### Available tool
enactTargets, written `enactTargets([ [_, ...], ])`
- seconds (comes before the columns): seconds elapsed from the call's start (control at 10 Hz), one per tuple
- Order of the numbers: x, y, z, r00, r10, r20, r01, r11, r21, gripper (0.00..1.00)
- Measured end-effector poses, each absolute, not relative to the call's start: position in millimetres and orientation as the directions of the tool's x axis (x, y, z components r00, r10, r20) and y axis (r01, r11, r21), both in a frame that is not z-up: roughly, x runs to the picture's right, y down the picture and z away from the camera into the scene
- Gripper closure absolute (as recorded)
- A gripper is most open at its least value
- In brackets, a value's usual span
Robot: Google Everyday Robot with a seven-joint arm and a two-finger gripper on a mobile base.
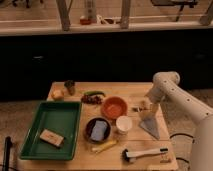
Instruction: Place fork in paper cup
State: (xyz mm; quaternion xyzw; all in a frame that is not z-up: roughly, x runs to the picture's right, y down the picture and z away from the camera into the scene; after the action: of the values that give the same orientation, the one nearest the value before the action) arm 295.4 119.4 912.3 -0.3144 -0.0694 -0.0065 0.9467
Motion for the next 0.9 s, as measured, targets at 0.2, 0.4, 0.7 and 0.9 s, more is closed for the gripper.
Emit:
enactTargets([
  [0.2, 290.7, 118.5, 912.3, 0.984, 0.063, 0.168, 0.051, 0.802, -0.595, 0.20],
  [0.4, 287.0, 119.5, 912.9, 0.979, 0.091, 0.184, 0.037, 0.804, -0.594, 0.20],
  [0.7, 283.4, 122.3, 919.0, 0.968, 0.147, 0.202, 0.000, 0.809, -0.587, 0.20],
  [0.9, 279.3, 124.1, 923.4, 0.963, 0.167, 0.212, -0.009, 0.806, -0.592, 0.20],
])
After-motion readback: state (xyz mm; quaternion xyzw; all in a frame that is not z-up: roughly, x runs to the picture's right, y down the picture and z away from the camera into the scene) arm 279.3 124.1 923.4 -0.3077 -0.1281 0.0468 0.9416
